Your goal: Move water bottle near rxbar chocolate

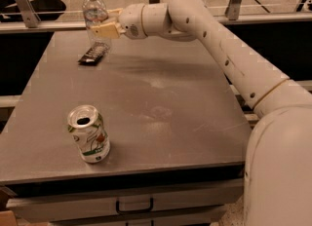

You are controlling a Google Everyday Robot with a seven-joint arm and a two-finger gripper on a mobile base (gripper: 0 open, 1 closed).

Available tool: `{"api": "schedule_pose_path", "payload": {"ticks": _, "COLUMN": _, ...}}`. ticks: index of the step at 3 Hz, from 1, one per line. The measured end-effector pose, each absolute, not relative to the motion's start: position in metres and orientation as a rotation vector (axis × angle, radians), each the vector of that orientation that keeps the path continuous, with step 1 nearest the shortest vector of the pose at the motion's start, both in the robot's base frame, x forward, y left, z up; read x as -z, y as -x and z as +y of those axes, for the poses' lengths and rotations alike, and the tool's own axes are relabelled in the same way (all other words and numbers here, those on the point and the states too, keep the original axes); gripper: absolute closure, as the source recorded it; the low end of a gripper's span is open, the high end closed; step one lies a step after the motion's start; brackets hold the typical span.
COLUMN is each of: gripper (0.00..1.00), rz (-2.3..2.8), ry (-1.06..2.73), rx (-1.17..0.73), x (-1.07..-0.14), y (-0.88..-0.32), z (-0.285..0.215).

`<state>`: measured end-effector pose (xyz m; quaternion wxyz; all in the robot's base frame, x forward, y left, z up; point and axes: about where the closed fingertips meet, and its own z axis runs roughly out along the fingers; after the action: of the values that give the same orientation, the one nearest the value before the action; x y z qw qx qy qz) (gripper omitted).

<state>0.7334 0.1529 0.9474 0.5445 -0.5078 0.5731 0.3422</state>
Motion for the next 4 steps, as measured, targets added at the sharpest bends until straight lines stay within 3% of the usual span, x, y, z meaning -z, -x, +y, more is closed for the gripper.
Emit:
{"api": "schedule_pose_path", "payload": {"ticks": 3, "gripper": 1.00, "rz": 1.398, "ry": 1.189, "rx": -0.799, "x": -0.934, "y": -0.738, "z": 0.144}}
{"api": "schedule_pose_path", "payload": {"ticks": 4, "gripper": 0.82, "rz": 1.432, "ry": 1.210, "rx": -0.806, "x": -0.926, "y": -0.738, "z": 0.142}}
